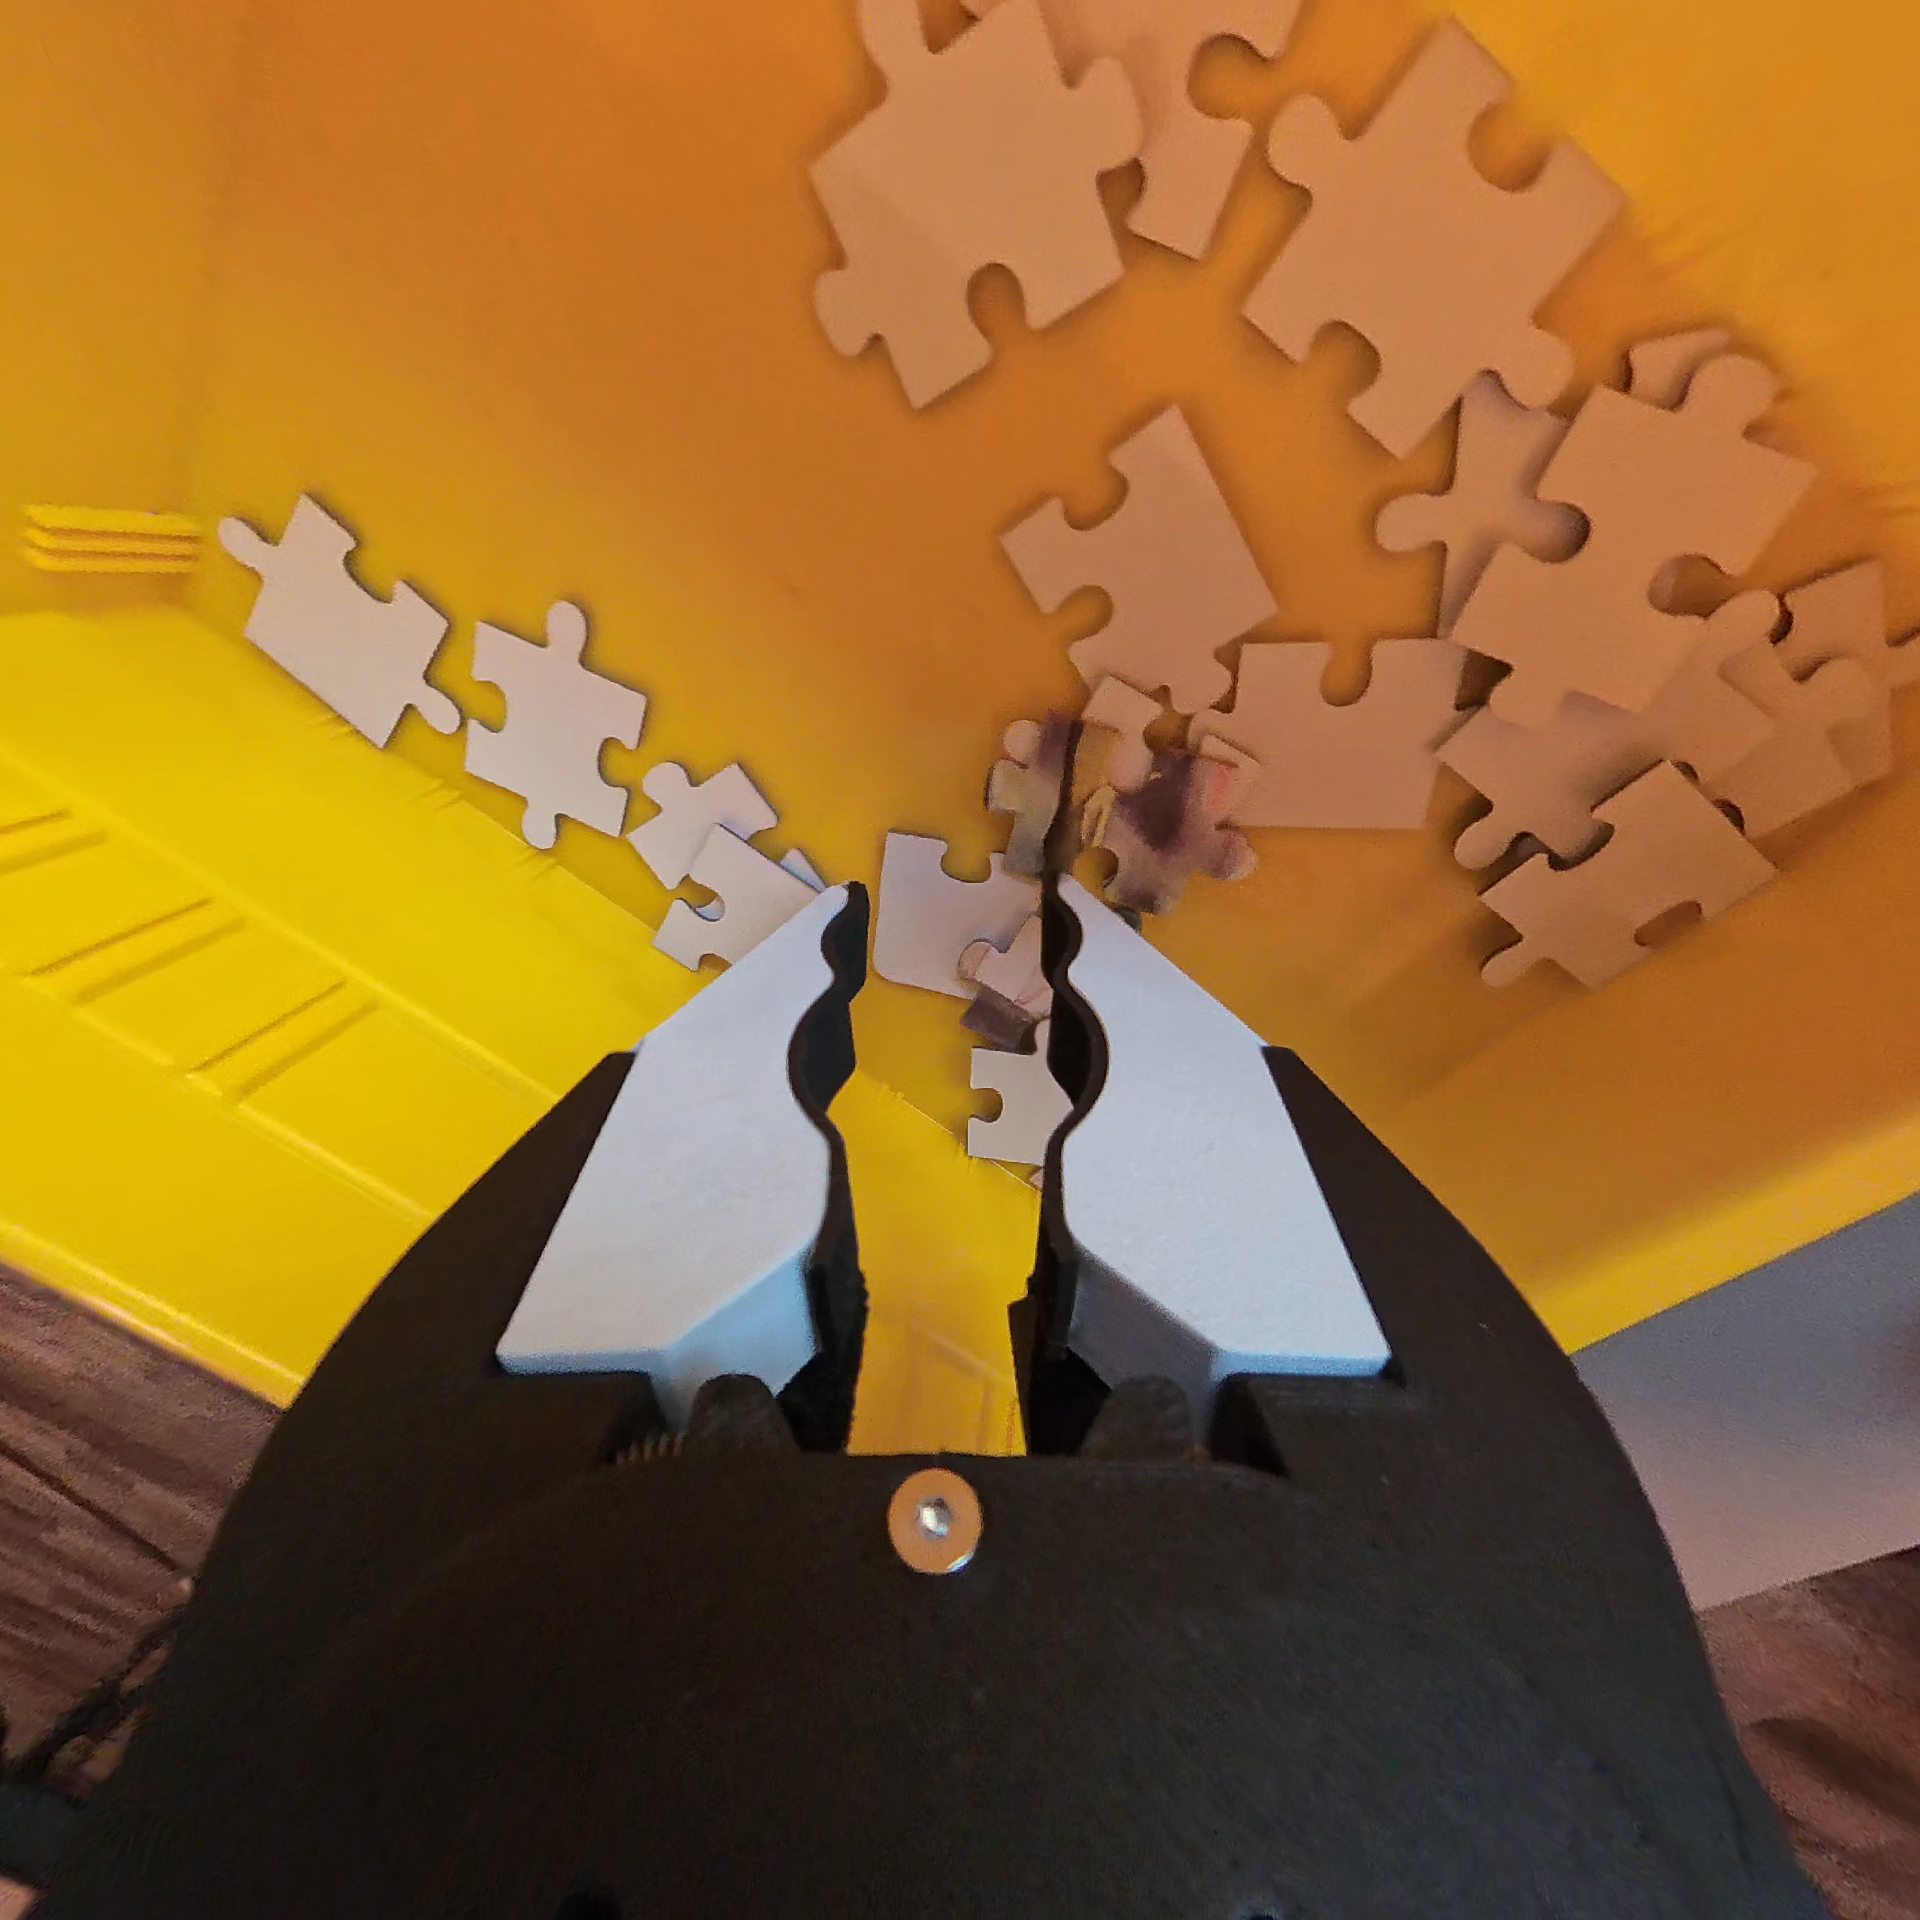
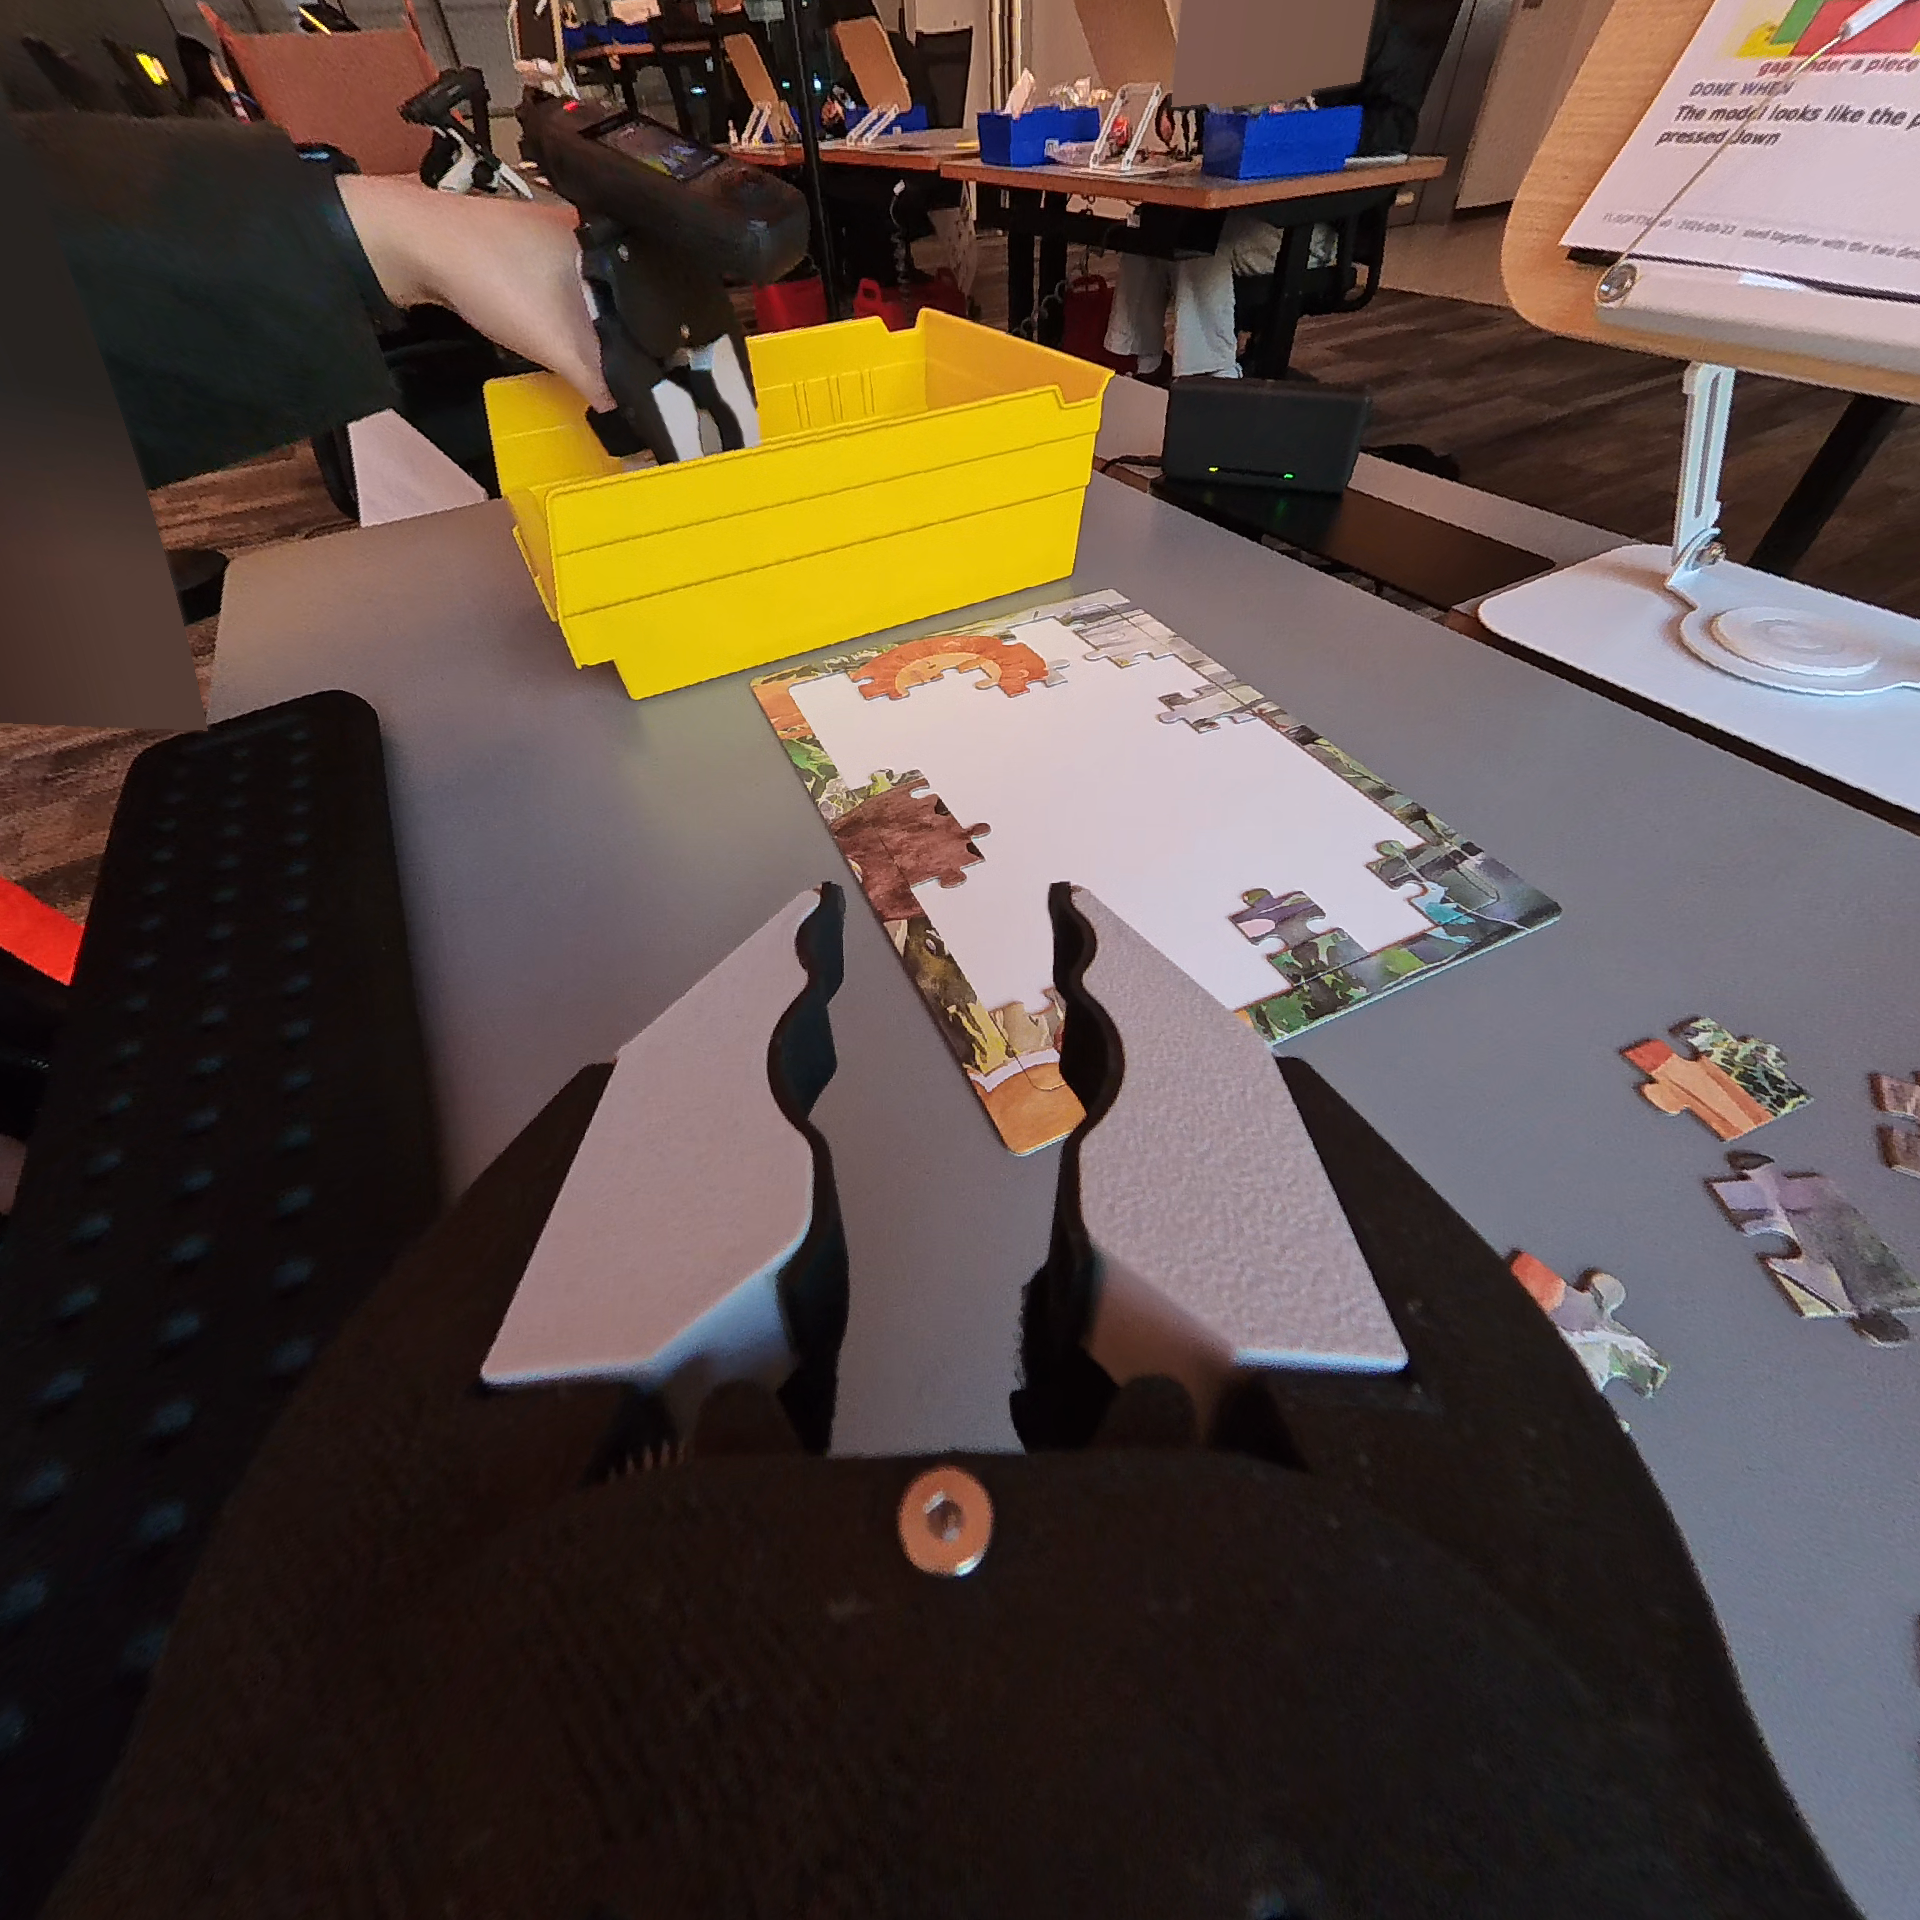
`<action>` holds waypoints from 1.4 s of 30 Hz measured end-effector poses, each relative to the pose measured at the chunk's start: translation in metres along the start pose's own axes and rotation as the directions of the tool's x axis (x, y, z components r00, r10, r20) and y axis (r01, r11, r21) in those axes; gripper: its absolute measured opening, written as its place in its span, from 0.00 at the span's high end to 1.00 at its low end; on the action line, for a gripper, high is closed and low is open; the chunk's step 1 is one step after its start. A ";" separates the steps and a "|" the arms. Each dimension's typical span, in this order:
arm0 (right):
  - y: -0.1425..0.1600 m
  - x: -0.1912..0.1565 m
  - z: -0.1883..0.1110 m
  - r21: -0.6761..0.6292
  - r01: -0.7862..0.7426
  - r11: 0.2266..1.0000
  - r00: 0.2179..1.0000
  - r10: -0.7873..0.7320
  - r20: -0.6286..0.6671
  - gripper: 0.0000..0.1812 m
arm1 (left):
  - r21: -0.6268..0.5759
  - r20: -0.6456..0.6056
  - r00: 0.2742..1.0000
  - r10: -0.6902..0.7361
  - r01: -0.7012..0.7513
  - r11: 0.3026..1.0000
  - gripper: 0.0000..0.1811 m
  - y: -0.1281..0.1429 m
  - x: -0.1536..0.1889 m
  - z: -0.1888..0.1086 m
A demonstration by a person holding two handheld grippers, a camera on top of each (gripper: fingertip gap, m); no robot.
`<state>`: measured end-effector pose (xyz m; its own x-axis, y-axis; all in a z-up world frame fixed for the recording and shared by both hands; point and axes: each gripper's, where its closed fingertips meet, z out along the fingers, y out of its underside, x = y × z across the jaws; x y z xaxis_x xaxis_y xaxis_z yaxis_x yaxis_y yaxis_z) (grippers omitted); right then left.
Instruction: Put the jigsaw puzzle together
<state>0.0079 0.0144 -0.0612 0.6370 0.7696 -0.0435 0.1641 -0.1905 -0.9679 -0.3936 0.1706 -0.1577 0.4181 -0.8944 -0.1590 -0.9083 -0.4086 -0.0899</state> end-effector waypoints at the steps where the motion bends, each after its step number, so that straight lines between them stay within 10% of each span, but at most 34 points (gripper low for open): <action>1: 0.000 0.000 0.000 0.002 -0.001 1.000 1.000 0.001 -0.001 0.78 | 0.008 -0.006 1.000 -0.021 0.021 1.000 0.83 0.000 -0.001 -0.001; 16: 0.001 -0.001 -0.001 -0.007 0.016 1.000 1.000 -0.016 -0.001 0.79 | 0.197 -0.202 0.960 -0.195 0.234 0.952 0.79 -0.071 0.036 -0.007; 30: 0.012 -0.004 0.004 -0.069 0.055 0.996 0.998 -0.055 0.007 0.79 | 0.261 -0.101 0.929 -0.356 0.370 0.892 0.84 -0.066 0.023 0.002; 34: 0.013 -0.003 0.006 -0.071 0.044 0.997 0.999 -0.043 0.008 0.79 | 0.500 -0.202 0.897 -0.394 0.440 0.746 0.84 -0.086 0.014 -0.048; 38: 0.012 -0.005 0.011 -0.076 0.073 0.994 0.997 -0.073 0.006 0.79 | 0.716 -0.534 0.834 -0.139 0.533 0.450 0.84 -0.122 0.065 -0.149; 42: -0.024 -0.038 0.025 -0.025 0.180 0.983 0.983 -0.178 0.047 0.75 | 0.638 -0.769 0.561 0.307 0.705 0.310 0.85 -0.140 0.144 -0.230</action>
<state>-0.0392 0.0050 -0.0425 0.5616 0.8189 0.1184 0.2946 -0.0642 -0.9535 -0.2099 0.0574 0.0580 -0.0557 -0.7674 0.6387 0.0232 -0.6405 -0.7676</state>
